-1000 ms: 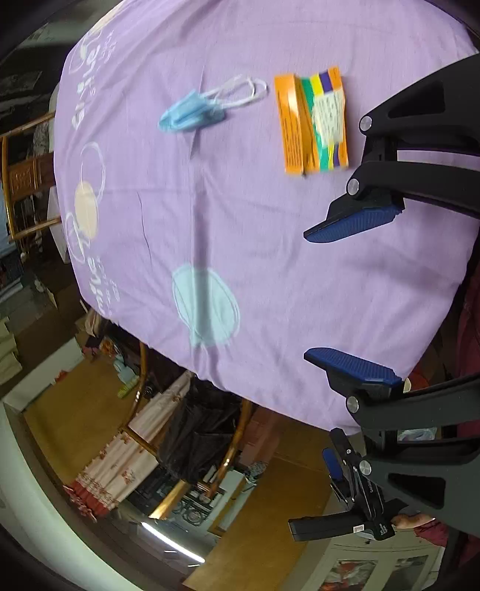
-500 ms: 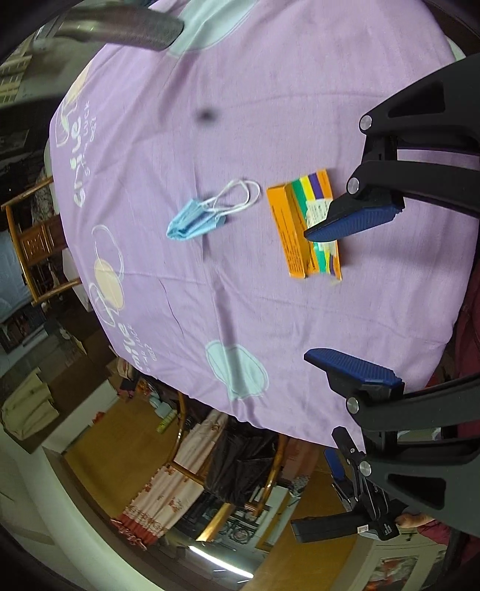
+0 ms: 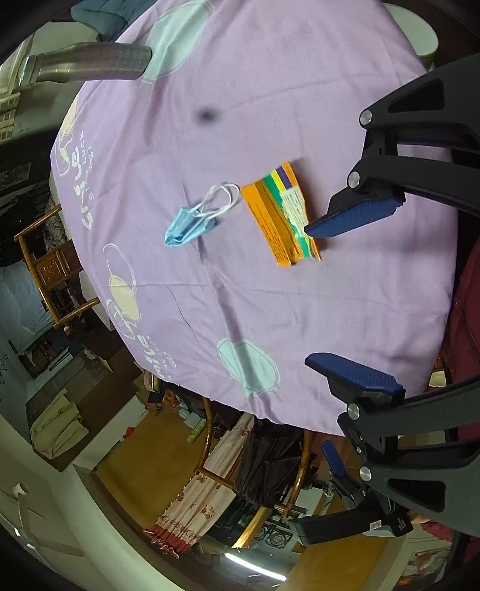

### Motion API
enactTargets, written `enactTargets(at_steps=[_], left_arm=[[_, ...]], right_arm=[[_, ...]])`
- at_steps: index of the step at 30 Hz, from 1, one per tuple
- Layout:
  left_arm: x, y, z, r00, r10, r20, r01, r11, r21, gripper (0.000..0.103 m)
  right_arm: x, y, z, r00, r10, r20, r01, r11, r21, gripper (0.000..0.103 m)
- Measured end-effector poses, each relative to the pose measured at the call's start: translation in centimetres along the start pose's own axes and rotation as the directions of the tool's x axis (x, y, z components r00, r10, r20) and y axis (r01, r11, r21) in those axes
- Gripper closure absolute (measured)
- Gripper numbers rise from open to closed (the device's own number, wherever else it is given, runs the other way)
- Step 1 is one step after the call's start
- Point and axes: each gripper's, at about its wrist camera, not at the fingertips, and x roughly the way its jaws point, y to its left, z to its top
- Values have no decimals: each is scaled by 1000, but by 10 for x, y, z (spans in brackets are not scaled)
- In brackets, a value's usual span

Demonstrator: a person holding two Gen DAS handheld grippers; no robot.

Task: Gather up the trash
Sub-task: 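Bring both open tools toward the orange-green box and blue face mask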

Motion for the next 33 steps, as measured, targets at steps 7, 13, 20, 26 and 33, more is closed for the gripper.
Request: enactTargets(at_steps=[7, 13, 20, 26, 33], left_arm=[[-15, 20, -23, 999, 34, 14, -35, 999, 17, 9], [-10, 24, -40, 999, 32, -19, -32, 999, 8, 9], [-9, 16, -24, 998, 68, -2, -68, 995, -68, 9], [6, -34, 8, 997, 70, 17, -69, 996, -48, 9], [38, -115, 42, 999, 38, 7, -38, 998, 40, 9]], right_arm=[[13, 38, -17, 999, -13, -35, 12, 999, -34, 36], [26, 56, -28, 995, -30, -98, 23, 998, -67, 34], [31, 50, -2, 994, -7, -108, -7, 991, -131, 34], [11, 7, 32, 998, -13, -61, 4, 989, -146, 30], [-21, -78, 56, 998, -52, -24, 50, 997, -65, 29]])
